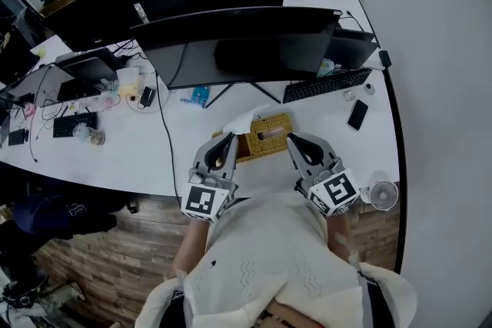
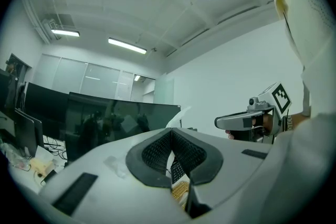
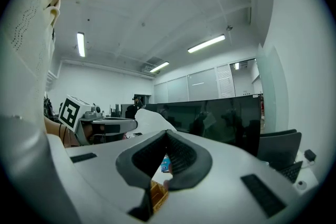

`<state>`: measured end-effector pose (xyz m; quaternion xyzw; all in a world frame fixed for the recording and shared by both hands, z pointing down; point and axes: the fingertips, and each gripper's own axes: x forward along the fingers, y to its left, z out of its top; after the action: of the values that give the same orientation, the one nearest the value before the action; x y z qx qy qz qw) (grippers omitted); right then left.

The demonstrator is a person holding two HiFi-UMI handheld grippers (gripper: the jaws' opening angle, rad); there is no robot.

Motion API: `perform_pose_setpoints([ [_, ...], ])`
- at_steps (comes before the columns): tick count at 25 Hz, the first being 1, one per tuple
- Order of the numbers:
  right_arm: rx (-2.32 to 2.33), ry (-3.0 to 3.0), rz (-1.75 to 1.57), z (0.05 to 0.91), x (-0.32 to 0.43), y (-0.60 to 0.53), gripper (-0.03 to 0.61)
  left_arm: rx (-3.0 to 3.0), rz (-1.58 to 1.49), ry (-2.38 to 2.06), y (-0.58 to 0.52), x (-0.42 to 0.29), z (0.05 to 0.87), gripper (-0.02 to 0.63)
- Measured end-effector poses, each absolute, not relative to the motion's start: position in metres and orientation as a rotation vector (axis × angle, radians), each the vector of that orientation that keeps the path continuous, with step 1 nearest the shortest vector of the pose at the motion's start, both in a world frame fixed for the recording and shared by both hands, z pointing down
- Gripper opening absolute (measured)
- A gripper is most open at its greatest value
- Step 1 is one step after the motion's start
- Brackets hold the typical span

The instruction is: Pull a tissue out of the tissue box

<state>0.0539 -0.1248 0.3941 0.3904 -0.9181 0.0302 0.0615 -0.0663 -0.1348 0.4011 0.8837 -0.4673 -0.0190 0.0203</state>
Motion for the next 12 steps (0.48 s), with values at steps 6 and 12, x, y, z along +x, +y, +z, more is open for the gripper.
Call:
perform_pose_setpoints([
  [6,1.171,-2.785,0.098,0.396,0.0528,-0.1227,0.001,2.75,-0.048,-1.436,-0.1321,-0.0637,0.4025,0.012],
  [12,1.149,-2.793,0.102,0.397,0.0503,-0.1216,0.001,2.747,-0.044,-1.436,-0.131,-0.0636,0.4033,0.012],
])
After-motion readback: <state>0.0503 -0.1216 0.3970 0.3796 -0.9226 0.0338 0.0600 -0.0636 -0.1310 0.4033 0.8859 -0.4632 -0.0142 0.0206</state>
